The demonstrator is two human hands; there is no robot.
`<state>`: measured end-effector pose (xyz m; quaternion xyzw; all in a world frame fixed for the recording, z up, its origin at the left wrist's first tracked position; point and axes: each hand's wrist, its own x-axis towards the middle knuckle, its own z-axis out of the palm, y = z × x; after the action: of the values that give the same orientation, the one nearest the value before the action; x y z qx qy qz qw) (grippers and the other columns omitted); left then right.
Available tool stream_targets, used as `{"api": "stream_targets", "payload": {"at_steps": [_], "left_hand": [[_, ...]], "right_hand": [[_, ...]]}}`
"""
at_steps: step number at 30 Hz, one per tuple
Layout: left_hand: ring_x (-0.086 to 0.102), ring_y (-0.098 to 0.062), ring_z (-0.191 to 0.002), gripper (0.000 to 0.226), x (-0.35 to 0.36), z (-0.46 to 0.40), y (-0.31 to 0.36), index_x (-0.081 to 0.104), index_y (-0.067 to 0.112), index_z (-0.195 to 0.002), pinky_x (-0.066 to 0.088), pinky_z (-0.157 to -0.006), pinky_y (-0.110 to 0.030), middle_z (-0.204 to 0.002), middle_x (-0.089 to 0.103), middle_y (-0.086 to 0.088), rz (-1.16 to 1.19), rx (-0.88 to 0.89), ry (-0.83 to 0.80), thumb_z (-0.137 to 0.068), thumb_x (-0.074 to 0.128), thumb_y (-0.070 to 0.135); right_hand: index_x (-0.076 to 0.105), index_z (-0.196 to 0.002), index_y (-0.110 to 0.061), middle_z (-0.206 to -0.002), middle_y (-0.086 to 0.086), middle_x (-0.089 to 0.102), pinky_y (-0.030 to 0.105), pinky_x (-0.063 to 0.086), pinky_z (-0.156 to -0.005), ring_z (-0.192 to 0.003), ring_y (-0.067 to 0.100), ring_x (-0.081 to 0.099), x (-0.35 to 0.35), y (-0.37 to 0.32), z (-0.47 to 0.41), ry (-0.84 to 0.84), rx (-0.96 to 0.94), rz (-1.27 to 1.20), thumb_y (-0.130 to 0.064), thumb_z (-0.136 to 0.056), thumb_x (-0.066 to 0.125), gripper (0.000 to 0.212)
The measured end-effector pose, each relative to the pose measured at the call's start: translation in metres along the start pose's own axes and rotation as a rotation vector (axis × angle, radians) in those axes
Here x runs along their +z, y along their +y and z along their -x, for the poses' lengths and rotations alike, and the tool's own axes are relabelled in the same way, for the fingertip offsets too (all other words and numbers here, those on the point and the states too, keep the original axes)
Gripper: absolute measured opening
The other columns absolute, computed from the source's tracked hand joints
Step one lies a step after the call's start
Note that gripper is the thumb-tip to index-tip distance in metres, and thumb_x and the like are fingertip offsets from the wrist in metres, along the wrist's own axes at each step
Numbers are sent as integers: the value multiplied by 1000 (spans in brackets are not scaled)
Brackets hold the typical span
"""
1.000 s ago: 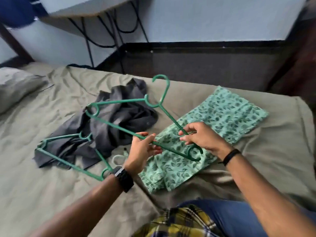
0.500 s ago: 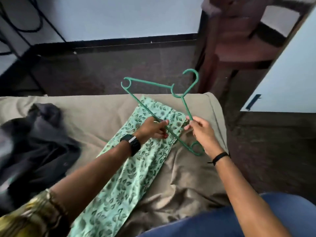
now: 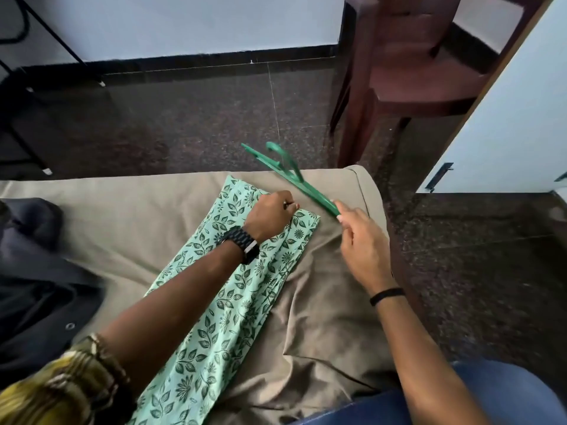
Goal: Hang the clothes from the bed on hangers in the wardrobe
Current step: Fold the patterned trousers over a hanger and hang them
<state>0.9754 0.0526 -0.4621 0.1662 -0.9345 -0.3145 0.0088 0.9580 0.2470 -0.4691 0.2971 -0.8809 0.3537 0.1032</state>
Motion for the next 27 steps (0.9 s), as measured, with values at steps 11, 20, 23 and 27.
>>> {"api": "stream_targets", "payload": {"at_steps": [11,20,23,27], "left_hand": [[64,-8,-78,12,8,48,-10,62,0,-102,55,-72,-24,-90,64,-7,879,-10,181,-95,54,4],[66,-24,-107,55,17,100,-36,52,13,-128,52,-96,-38,-127,62,-12,1690,-279,-39,-91,27,-20],[59,-22,-117,65,16,123,-47,48,15,-135,44,-105,-39,-138,55,-7,1646,-152,-203,-84,37,-23],[56,-26,-123,44,12,130,-47,51,9,-127,49,-100,-38,-134,58,-10,1672,-211,-205,-85,64,11]], "right_hand": [[57,-131,-7,-98,10,66,41,56,-65,-78,26,65,15,-37,18,-193,-190,-45,-1,-93,50,39],[57,-132,-13,-96,4,66,41,57,-62,-74,25,66,22,-48,31,-308,-263,25,-6,-94,49,40],[59,-130,-13,-95,2,66,40,56,-59,-70,24,65,23,-48,33,-322,-296,73,-7,-92,49,40],[58,-131,-16,-103,0,67,37,57,-65,-80,23,68,24,-45,36,-388,-329,94,-5,-88,53,44]]}}
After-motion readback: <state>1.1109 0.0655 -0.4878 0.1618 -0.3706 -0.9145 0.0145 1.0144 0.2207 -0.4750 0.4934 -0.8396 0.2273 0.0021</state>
